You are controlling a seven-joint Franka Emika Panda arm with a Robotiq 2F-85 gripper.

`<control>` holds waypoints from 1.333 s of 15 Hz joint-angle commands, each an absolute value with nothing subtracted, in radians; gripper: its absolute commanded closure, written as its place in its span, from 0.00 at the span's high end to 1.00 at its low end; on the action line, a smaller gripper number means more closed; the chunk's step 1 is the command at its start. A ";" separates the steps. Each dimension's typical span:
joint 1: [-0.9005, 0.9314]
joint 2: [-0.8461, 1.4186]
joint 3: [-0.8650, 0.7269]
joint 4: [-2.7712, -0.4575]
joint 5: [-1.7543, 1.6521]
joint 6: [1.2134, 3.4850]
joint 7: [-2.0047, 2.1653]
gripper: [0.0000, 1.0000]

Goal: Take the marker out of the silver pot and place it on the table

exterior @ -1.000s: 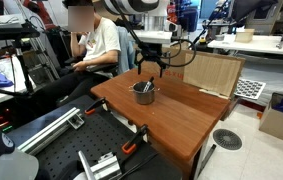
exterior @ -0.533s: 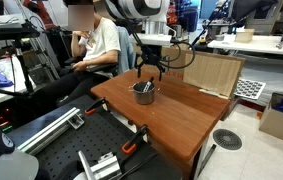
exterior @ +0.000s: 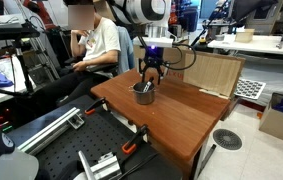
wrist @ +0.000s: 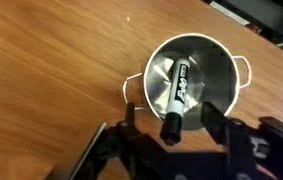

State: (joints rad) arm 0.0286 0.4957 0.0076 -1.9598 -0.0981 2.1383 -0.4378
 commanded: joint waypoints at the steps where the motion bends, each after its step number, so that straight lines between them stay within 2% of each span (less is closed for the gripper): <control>1: 0.016 0.536 0.026 -1.888 -0.133 2.065 -0.414 0.42; 6: 0.015 0.560 0.029 -1.843 -0.141 2.016 -0.421 0.05; 7: 0.014 0.562 0.031 -1.836 -0.141 2.004 -0.422 0.03; 8: 0.015 0.563 0.032 -1.833 -0.140 1.998 -0.421 0.06; 20: -0.026 0.434 0.030 -1.887 -0.098 2.018 -0.416 0.05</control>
